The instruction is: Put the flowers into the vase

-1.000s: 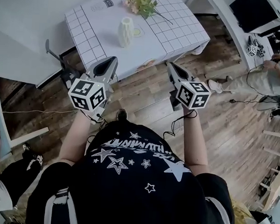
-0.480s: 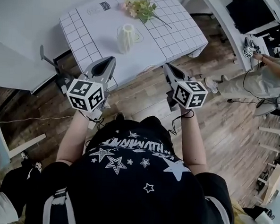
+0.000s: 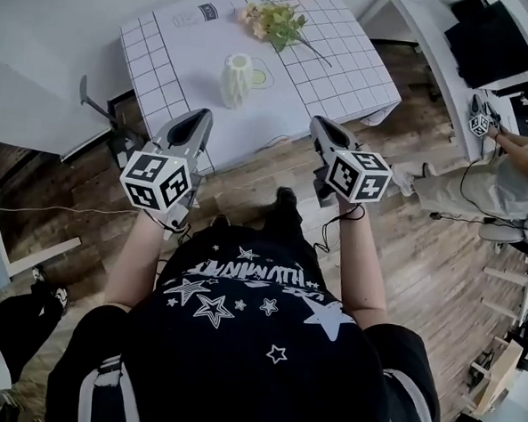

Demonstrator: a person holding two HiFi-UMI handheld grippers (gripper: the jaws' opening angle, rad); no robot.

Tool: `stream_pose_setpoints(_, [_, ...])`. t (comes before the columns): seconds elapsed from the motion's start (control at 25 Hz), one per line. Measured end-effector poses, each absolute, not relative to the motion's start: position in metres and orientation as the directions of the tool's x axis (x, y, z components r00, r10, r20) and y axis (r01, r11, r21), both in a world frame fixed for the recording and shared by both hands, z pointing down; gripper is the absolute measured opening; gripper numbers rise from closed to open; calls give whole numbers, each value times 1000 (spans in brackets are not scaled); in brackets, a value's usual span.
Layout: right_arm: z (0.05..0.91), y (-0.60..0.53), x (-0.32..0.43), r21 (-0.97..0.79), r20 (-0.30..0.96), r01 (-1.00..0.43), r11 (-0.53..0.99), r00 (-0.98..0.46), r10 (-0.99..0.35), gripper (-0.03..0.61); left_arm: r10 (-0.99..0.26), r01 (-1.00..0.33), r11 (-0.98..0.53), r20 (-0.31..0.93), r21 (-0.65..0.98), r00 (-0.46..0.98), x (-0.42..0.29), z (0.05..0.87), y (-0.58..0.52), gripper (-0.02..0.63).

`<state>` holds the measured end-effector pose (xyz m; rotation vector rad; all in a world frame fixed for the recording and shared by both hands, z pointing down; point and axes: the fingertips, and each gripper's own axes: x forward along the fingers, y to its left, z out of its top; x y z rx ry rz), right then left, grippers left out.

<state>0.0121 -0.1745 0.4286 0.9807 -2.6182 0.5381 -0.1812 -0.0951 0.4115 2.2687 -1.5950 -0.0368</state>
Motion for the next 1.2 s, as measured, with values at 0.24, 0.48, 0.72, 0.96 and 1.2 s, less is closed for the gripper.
stream_pose_setpoints(0.24, [432,-219,19,-251,392,-601,759,-780,-488,12,-948,-948,-179,212,263,238,-178,409,-110,9])
stream_pose_setpoints(0.48, [422,-268,28,-254,377,-526,812,-827,-418,12,-968,-963,-56,222,263,116,-168,404,-126,9])
stream_pose_setpoints(0.72, [426,-300,31,-276,371,-446,852,-867,-334,12,-979,-962,50,205,270,7,-153,402,-137,9])
stream_pose_setpoints(0.96, [426,-319,37,-294,357,-357,887,-901,-245,12,-976,-958,119,209,261,-64,-124,403,-144,9])
stream_pose_setpoints(1.2, [430,-325,43,-288,365,-261,922,-920,-146,12,-963,-952,203,222,229,-152,-97,402,-144,9])
